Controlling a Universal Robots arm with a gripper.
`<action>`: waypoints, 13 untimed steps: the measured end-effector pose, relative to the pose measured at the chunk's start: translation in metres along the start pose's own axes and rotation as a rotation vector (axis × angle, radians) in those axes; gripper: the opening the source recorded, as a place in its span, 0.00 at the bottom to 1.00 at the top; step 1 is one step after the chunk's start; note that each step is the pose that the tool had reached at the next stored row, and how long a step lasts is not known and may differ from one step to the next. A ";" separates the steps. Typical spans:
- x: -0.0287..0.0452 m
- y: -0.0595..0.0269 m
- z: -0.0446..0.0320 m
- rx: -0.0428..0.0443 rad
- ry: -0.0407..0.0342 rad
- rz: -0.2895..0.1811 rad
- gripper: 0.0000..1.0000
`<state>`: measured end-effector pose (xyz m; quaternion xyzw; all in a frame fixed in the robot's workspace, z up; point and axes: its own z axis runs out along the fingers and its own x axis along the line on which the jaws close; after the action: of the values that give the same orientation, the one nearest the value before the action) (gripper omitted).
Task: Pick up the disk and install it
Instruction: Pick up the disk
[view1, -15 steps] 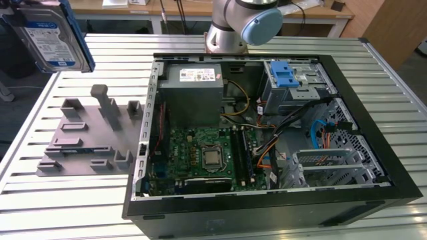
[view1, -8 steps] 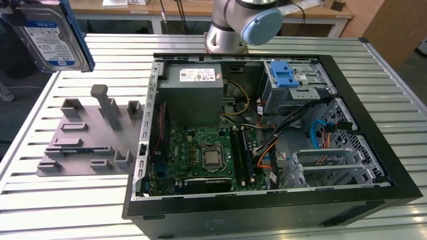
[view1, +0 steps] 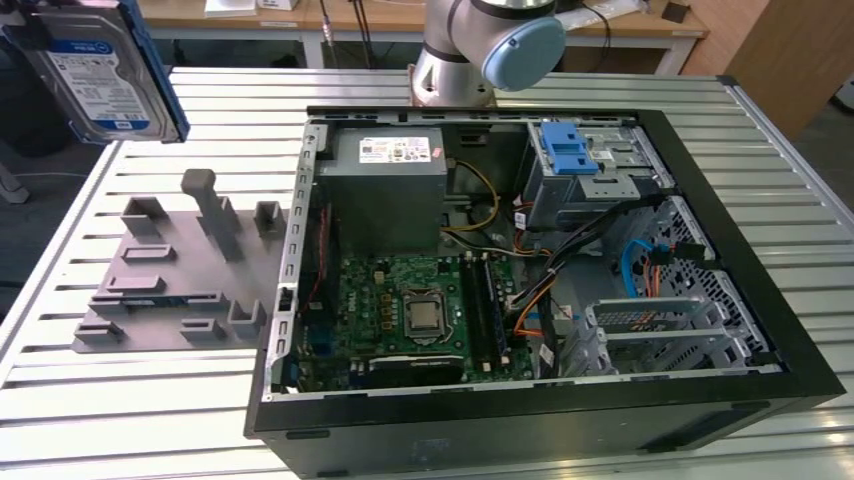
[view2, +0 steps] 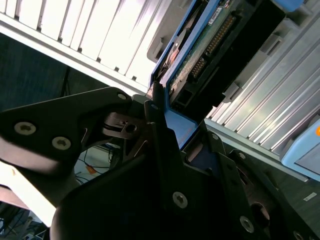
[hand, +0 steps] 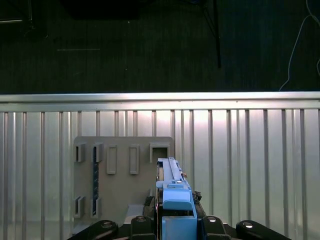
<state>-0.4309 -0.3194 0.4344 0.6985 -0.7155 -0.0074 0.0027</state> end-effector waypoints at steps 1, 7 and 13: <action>0.0000 0.0000 -0.0002 0.0000 0.0000 0.000 0.36; 0.0000 0.0000 -0.0016 0.0000 0.0000 0.000 0.36; 0.0000 0.0000 -0.0032 -0.0001 0.0000 0.000 0.36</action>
<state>-0.4309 -0.3194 0.4376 0.6985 -0.7155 -0.0074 0.0027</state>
